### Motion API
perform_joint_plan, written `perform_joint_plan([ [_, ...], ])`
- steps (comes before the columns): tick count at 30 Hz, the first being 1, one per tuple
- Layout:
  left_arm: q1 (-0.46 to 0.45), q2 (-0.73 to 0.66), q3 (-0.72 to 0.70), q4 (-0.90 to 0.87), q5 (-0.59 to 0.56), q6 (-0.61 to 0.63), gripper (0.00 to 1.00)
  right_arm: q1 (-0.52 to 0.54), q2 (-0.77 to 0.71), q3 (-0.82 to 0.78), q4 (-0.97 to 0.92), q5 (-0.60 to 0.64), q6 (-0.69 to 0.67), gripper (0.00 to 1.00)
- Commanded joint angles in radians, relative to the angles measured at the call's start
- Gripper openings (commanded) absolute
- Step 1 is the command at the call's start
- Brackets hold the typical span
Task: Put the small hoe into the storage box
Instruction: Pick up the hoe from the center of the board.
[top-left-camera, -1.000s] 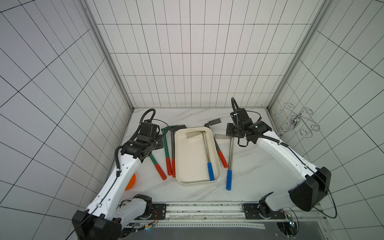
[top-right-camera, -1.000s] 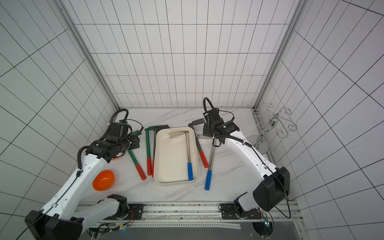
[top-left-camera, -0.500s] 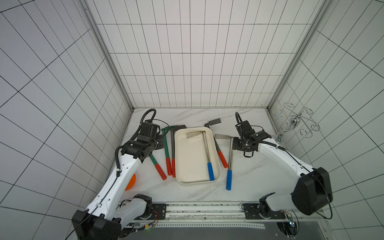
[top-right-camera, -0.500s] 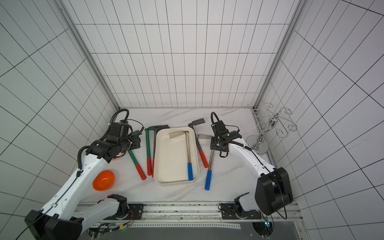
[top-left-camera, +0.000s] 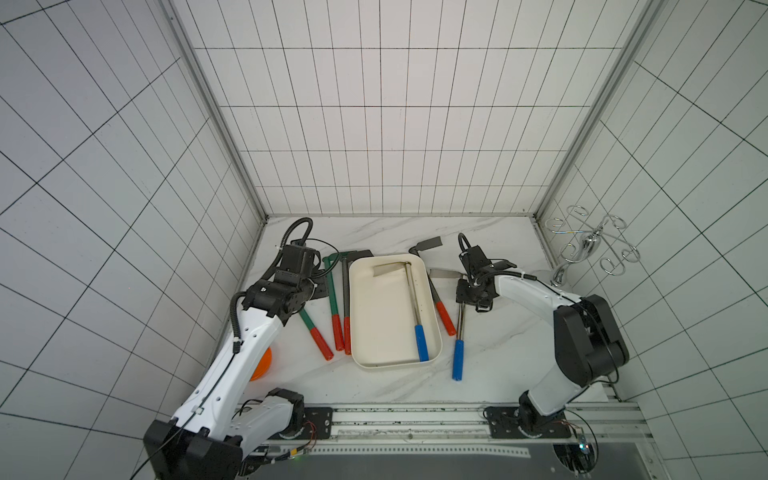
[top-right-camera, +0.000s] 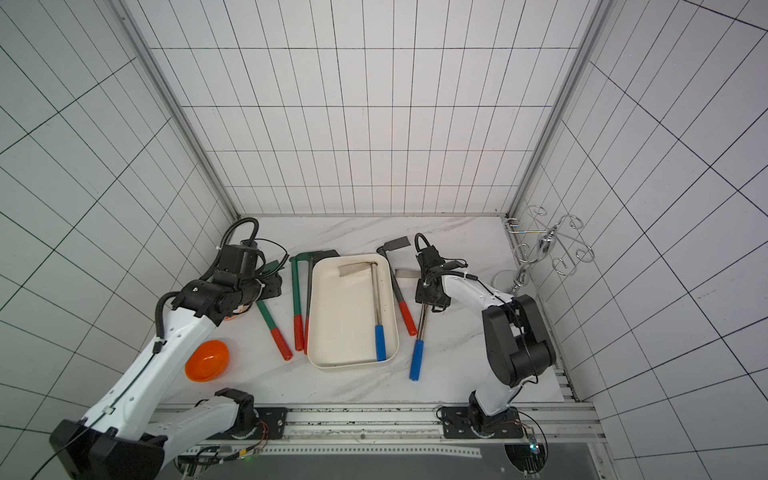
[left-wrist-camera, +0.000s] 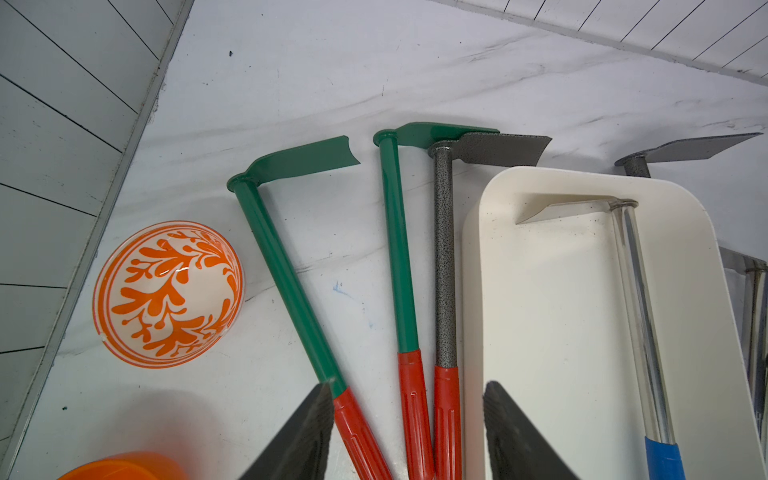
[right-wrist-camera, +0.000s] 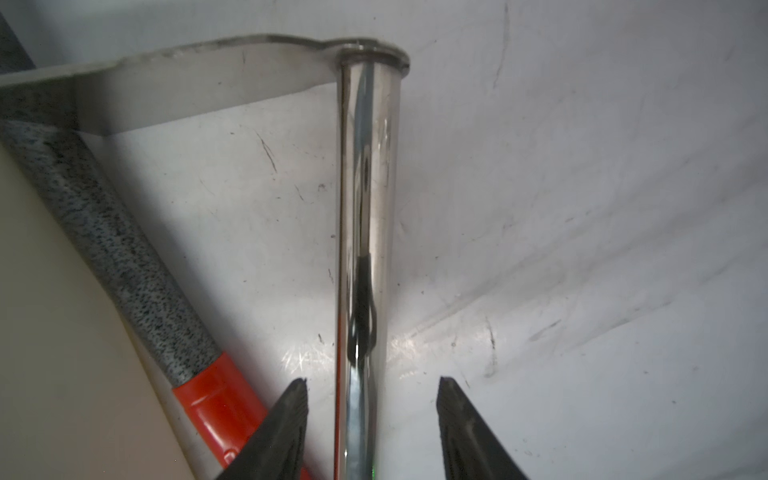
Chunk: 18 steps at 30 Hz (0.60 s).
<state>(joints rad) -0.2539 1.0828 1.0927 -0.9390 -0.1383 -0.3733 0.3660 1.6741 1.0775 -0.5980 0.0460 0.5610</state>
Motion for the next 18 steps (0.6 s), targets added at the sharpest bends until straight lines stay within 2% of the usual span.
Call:
perform_joint_plan([
  [1, -0.002, -0.018, 0.004, 0.017, -0.011, 0.009, 0.60, -0.009, 0.042, 0.004, 0.019, 0.006, 0.027, 0.51],
  [10, -0.001, -0.020, -0.005, 0.023, -0.014, 0.011, 0.60, -0.017, 0.118, 0.032, 0.032, 0.038, 0.030, 0.47],
  [18, -0.002, -0.018, -0.007, 0.028, -0.016, 0.011, 0.60, -0.025, 0.113, 0.013, 0.039, 0.054, 0.022, 0.35],
])
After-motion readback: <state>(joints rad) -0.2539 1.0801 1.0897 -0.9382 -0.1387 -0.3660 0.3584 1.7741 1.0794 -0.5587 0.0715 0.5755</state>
